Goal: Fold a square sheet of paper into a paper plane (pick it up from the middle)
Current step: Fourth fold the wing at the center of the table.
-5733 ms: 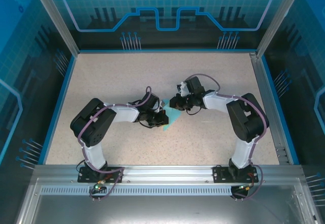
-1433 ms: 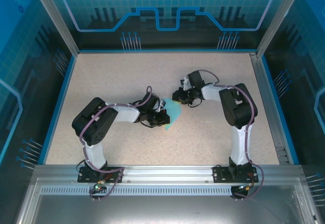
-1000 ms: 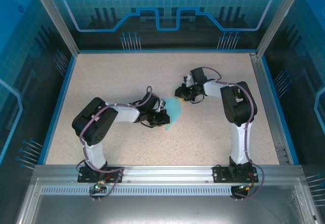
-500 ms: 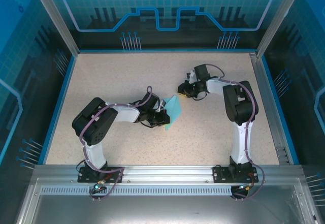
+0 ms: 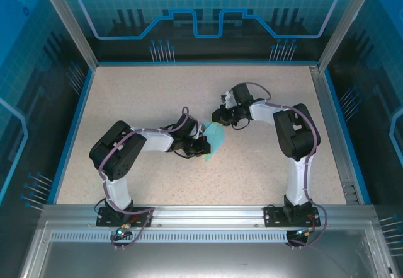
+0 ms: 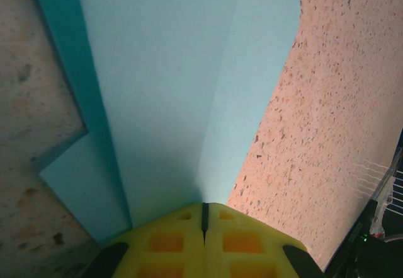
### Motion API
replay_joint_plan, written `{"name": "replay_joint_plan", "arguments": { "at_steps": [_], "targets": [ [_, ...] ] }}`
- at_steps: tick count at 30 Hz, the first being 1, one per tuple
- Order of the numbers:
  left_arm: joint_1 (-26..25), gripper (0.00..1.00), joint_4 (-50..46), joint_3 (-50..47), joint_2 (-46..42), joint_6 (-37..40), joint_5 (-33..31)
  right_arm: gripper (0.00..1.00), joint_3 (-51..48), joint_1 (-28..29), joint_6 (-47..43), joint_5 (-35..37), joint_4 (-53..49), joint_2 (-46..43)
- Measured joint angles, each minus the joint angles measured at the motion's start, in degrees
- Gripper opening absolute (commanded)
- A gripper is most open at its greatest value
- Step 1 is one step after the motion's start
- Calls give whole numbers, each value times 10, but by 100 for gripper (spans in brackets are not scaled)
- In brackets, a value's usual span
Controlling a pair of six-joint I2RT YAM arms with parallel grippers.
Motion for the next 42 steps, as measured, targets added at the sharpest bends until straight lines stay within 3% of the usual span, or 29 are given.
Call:
{"name": "replay_joint_plan", "arguments": {
  "at_steps": [13, 29, 42],
  "targets": [
    [0, 0, 0, 0, 1, 1, 1, 15, 33, -10, 18, 22, -9, 47],
    [0, 0, 0, 0, 1, 1, 1, 19, 39, -28, 42, -7, 0, 56],
    [0, 0, -5, 3, 1, 1, 0, 15, -34, -2, 9, 4, -8, -33]
  ]
}}
